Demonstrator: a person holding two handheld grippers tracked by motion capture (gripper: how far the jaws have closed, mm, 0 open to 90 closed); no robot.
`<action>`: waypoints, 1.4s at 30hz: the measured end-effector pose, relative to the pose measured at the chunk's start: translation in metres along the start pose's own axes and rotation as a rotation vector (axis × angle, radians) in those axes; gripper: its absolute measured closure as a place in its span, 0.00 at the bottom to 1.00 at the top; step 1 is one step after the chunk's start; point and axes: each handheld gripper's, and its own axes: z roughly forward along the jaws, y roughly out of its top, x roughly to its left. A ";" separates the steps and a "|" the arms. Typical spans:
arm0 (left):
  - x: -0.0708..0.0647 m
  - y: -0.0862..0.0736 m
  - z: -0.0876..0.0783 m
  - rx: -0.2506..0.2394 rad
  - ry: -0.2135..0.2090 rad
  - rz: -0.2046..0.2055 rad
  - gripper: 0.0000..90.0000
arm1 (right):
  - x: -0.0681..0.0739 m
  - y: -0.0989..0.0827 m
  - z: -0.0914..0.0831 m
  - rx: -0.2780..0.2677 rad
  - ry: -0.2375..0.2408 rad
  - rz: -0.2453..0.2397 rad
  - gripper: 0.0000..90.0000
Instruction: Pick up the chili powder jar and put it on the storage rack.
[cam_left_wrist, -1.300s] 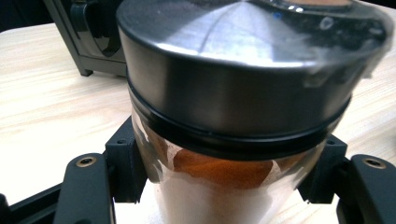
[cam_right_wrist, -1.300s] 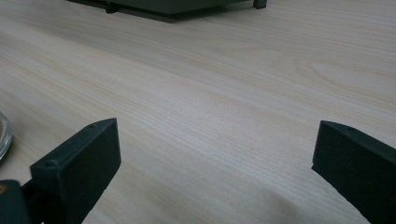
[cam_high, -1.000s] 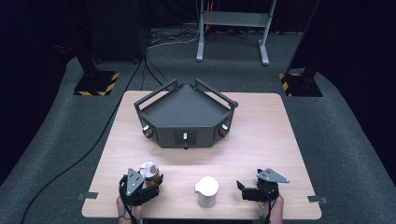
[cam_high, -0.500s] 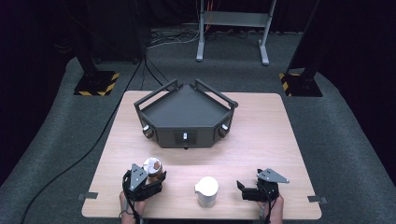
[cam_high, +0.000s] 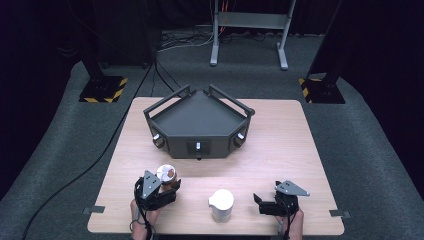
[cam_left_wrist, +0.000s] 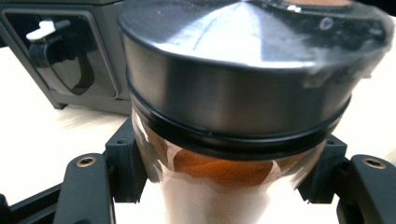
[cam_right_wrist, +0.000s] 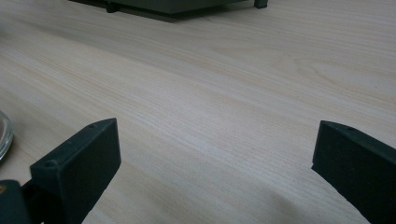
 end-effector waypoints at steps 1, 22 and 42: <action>0.001 0.001 0.001 0.000 -0.003 0.005 0.35 | 0.000 0.000 0.000 -0.001 0.001 0.000 0.00; 0.008 0.020 0.015 -0.005 -0.035 0.027 0.35 | -0.001 0.001 0.001 0.006 0.003 0.000 0.00; 0.011 0.033 0.022 0.005 -0.053 0.040 0.35 | -0.002 0.001 0.001 0.006 0.008 0.003 0.00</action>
